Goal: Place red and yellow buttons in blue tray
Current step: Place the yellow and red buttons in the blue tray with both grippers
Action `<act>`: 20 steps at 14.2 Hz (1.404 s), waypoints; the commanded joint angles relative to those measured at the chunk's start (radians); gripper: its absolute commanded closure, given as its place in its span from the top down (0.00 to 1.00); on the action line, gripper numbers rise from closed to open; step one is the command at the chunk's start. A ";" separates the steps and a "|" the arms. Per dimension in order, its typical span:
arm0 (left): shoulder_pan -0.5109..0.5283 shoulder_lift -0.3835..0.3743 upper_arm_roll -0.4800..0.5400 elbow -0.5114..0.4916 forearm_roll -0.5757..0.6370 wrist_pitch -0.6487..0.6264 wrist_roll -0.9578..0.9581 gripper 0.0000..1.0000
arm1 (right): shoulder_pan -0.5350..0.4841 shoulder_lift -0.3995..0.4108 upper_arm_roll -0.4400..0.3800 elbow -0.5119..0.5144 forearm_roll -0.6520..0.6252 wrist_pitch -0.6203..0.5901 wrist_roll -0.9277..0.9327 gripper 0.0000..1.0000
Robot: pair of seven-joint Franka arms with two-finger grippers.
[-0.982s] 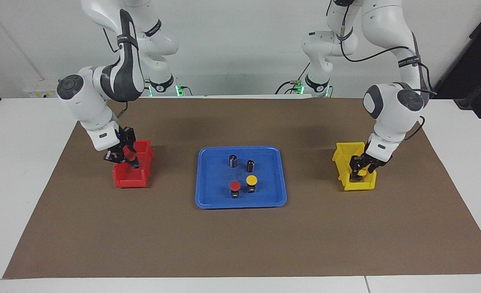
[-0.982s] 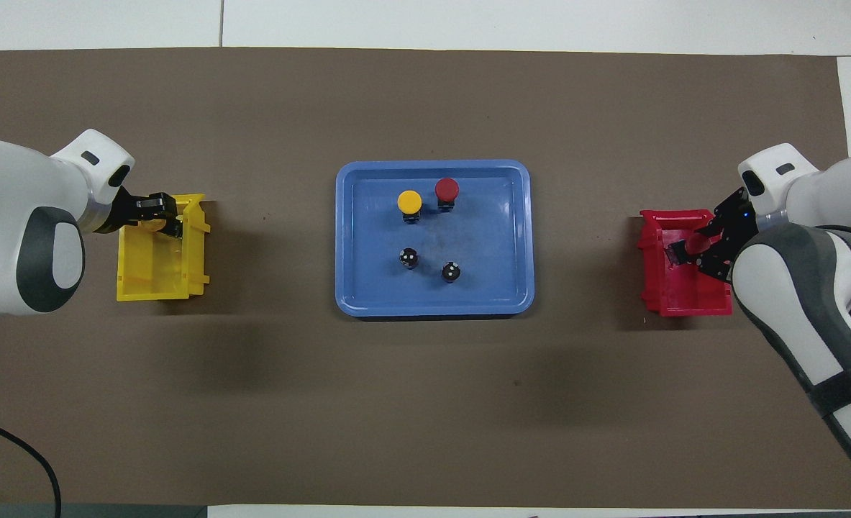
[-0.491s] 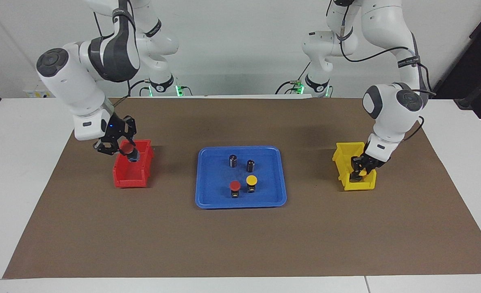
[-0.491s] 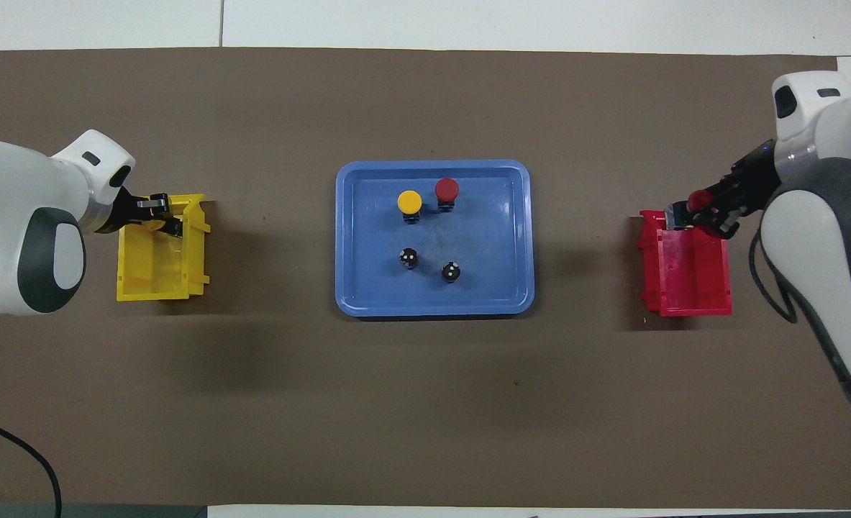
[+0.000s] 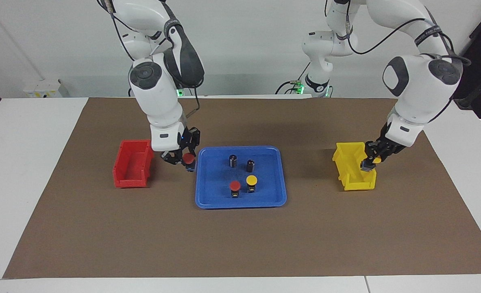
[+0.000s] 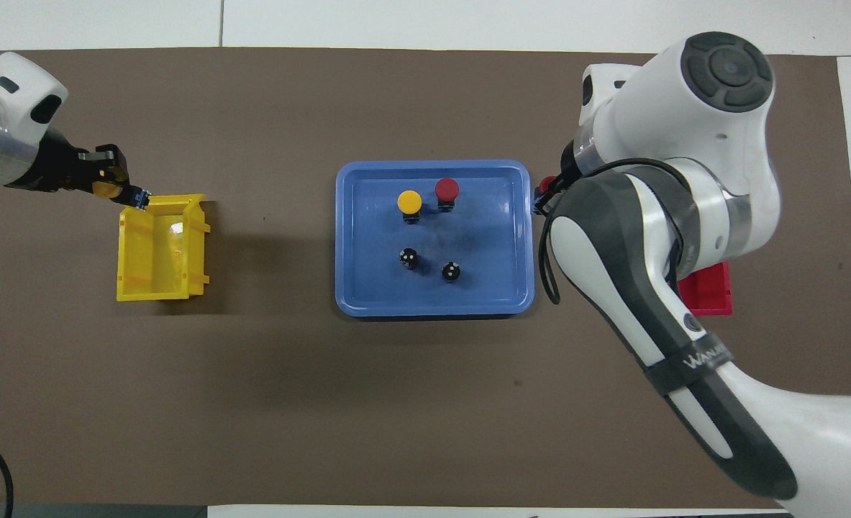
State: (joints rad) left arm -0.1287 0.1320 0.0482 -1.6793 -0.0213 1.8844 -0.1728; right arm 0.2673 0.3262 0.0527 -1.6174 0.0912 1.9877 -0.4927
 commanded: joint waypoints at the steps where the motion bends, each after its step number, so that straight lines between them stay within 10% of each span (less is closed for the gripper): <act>1: -0.049 0.017 -0.004 0.032 0.001 -0.021 -0.092 0.04 | 0.032 0.083 0.006 0.047 -0.010 0.057 0.003 0.24; 13: -0.429 0.170 -0.005 0.003 -0.039 0.284 -0.488 0.02 | 0.069 0.123 0.006 -0.065 -0.068 0.223 -0.001 0.28; 16: -0.456 0.257 -0.002 0.007 -0.034 0.369 -0.545 0.02 | 0.070 0.116 0.006 -0.095 -0.067 0.250 0.000 0.88; 20: -0.456 0.305 -0.001 0.009 -0.031 0.418 -0.556 0.02 | 0.067 0.111 0.006 -0.081 -0.067 0.231 0.003 0.99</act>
State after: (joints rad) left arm -0.5710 0.4303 0.0316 -1.6743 -0.0536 2.2854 -0.7109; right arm 0.3397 0.4639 0.0548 -1.6776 0.0359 2.2133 -0.4931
